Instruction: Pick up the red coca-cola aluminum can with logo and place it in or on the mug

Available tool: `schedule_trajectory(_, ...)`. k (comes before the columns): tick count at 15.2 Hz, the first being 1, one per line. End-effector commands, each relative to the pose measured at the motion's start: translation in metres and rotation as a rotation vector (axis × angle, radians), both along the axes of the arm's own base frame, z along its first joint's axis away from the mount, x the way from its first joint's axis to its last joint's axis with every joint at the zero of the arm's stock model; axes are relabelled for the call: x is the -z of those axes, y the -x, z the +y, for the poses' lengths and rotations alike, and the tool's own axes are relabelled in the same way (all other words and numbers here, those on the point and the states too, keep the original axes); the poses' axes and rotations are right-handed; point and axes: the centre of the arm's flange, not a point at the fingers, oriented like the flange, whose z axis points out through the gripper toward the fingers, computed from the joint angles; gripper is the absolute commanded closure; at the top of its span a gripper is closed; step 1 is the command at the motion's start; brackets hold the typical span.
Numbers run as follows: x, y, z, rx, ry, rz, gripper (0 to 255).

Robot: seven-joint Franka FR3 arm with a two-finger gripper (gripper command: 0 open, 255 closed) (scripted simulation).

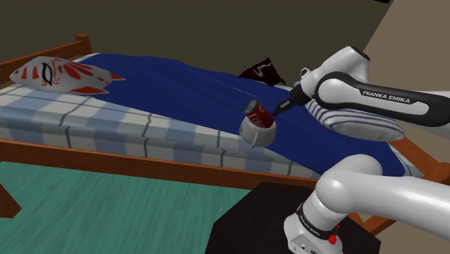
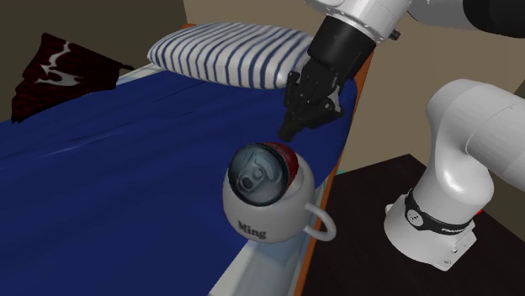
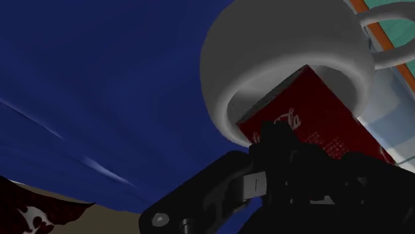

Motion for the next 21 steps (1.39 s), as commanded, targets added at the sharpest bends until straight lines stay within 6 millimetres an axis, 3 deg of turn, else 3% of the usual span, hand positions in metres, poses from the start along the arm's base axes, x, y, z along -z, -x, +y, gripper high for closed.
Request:
schedule_trajectory(1,-0.011,0.001,0.000,0.000,0.000,0.002,255)
schedule_trajectory(2,-0.005,0.000,-0.001,0.000,0.000,0.001,255)
schedule_trajectory(3,-0.005,0.000,-0.001,0.000,0.000,0.001,0)
schedule_trajectory(7,-0.028,-0.057,-0.043,-0.450,-0.197,0.013,0)
schedule_trajectory(10,-0.040,-0.110,-0.059,-0.788,-0.344,0.023,0)
schedule_trajectory(18,-0.010,-0.120,-0.035,-0.801,-0.350,0.023,0)
schedule_trajectory(21,-0.010,-0.120,-0.035,-0.801,-0.350,0.023,0)
